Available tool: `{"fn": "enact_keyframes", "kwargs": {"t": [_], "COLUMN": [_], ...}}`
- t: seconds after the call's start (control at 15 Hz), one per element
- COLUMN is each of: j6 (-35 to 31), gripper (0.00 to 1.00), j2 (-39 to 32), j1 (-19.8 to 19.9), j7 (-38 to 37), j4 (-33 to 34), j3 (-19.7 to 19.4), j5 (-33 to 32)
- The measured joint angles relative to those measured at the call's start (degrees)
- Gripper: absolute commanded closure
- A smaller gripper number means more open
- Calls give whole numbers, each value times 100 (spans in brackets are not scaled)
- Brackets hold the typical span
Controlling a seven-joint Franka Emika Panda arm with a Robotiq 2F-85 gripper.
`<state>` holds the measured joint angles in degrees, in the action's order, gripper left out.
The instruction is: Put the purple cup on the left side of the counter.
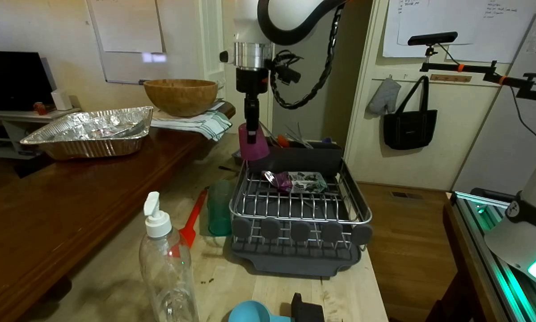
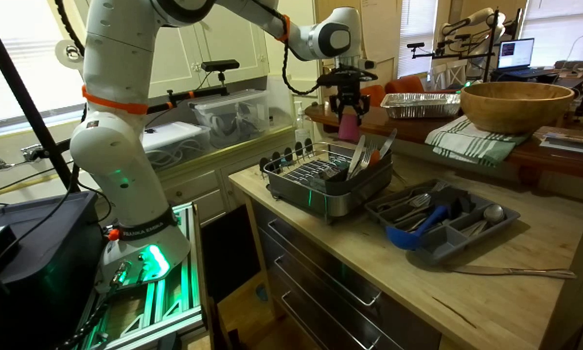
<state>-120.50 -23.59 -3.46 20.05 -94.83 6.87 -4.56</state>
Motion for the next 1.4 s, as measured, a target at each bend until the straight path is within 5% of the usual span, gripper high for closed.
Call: {"fn": "enact_keyframes", "kwargs": {"t": [0.33, 0.4, 0.73, 1.4], "j6": [-8, -8, 6, 212], "gripper": [29, 54, 54, 54], "j2": [21, 21, -101, -1831], "j1": [21, 22, -72, -829], "j7": [423, 436, 620, 1733], "j4": [-128, -129, 67, 2635], "j3": [52, 52, 85, 245], "j5": [1, 1, -178, -1054]}}
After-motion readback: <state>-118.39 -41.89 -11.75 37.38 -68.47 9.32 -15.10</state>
